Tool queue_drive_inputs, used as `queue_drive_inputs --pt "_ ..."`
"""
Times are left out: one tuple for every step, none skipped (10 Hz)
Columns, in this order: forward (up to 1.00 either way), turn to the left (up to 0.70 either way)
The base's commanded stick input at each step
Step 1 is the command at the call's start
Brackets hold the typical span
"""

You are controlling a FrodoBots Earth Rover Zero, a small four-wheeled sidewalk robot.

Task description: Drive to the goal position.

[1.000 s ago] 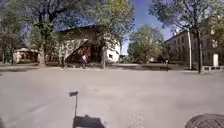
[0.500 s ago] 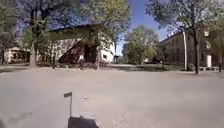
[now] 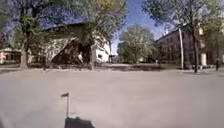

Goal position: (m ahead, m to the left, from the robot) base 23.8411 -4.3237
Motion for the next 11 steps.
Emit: queue_drive_inputs --pt "1.0 -0.16" --pt "1.0 -0.3" --pt "1.0 0.0" --pt "1.0 0.0" --pt "1.0 0.0" --pt "1.0 0.0" --pt "1.0 0.0" --pt "1.0 0.0" --pt "1.0 0.0" --pt "1.0 0.0" --pt "1.0 0.0"
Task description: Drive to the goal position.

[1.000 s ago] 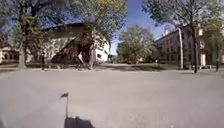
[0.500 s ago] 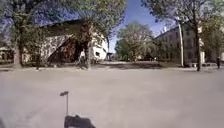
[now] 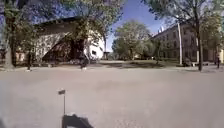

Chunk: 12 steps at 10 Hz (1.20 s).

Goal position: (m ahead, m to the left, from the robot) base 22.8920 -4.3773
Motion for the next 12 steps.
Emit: queue_drive_inputs --pt "1.0 0.0" --pt "1.0 0.0" --pt "1.0 0.0" --pt "1.0 0.0" --pt "1.0 0.0" --pt "1.0 0.0" --pt "1.0 0.0" --pt "1.0 0.0" --pt "1.0 0.0" --pt "1.0 0.0" --pt "1.0 0.0" --pt "1.0 0.0"
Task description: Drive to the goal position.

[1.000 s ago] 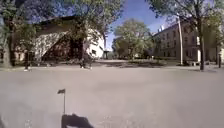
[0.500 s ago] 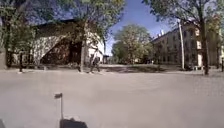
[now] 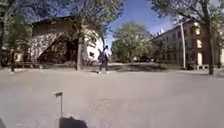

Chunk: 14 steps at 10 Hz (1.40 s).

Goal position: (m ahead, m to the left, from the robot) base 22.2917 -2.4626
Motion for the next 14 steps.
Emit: queue_drive_inputs --pt "1.0 0.0" --pt "1.0 0.0" --pt "1.0 0.0" --pt "1.0 0.0" --pt "1.0 0.0" --pt "1.0 0.0" --pt "1.0 0.0" --pt "1.0 0.0" --pt "1.0 0.0" --pt "1.0 0.0" --pt "1.0 0.0" --pt "1.0 0.0" --pt "1.0 0.0" --pt "1.0 0.0"
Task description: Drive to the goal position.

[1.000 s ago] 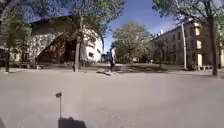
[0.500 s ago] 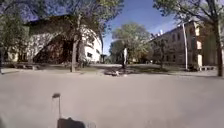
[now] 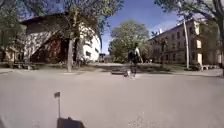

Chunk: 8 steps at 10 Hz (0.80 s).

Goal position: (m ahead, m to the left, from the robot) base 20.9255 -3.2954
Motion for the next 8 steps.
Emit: queue_drive_inputs --pt "1.0 0.0" --pt "1.0 0.0" --pt "1.0 0.0" --pt "1.0 0.0" --pt "1.0 0.0" --pt "1.0 0.0" --pt "1.0 0.0" --pt "1.0 0.0"
